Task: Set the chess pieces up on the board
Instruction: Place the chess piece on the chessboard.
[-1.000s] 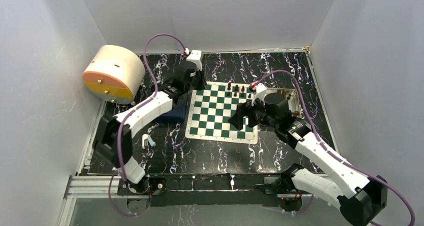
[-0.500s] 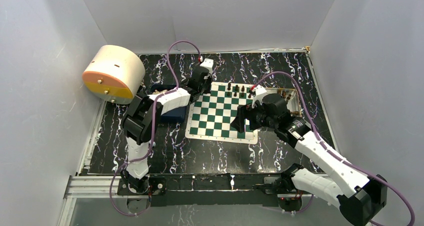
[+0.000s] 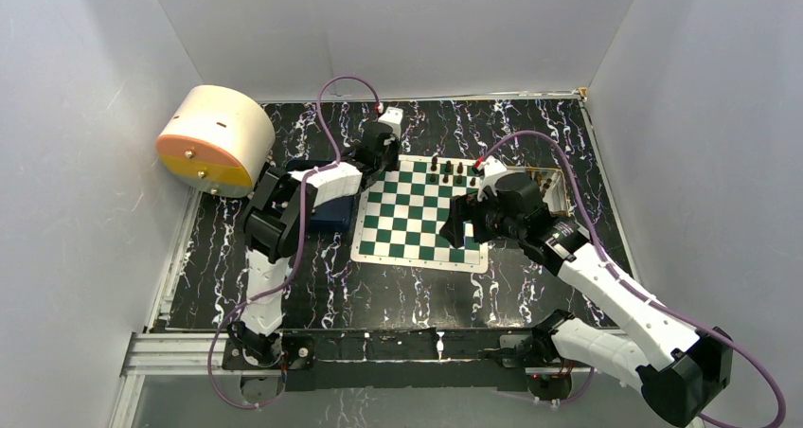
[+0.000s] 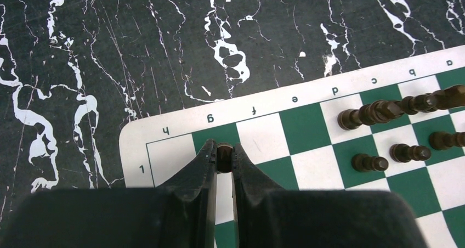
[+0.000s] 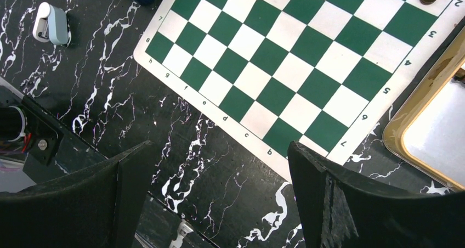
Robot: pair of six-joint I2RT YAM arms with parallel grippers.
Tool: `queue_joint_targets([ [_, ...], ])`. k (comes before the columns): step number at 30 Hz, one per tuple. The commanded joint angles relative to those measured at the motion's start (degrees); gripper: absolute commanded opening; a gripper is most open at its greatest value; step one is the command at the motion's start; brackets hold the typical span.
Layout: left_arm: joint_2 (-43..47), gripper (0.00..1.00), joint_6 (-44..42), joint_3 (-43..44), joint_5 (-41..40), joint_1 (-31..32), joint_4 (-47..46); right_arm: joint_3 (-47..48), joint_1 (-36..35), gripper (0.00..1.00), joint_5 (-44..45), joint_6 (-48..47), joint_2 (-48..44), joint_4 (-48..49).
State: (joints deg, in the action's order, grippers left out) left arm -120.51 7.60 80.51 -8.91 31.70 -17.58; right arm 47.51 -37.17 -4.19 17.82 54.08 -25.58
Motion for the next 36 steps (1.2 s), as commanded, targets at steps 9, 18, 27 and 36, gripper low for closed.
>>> queue_joint_targets([
  [9,-1.02,0.0,-3.05,3.52,-0.12,-0.24,1.31,4.08,-0.19,0.99,3.86,-0.31,-0.24,-0.07],
  [18,-2.37,0.0,-3.04,3.32,-0.44,-0.24,1.61,3.89,-0.19,0.99,3.84,-0.07,-0.56,-0.23],
  [27,-3.95,0.04,-3.02,3.56,-0.84,-0.33,2.09,4.9,-0.23,0.99,5.68,-0.07,-0.52,-0.27],
  [36,-2.68,0.37,-2.49,5.08,-0.43,-0.33,5.23,4.64,-0.21,0.99,5.32,-0.03,0.39,0.21],
])
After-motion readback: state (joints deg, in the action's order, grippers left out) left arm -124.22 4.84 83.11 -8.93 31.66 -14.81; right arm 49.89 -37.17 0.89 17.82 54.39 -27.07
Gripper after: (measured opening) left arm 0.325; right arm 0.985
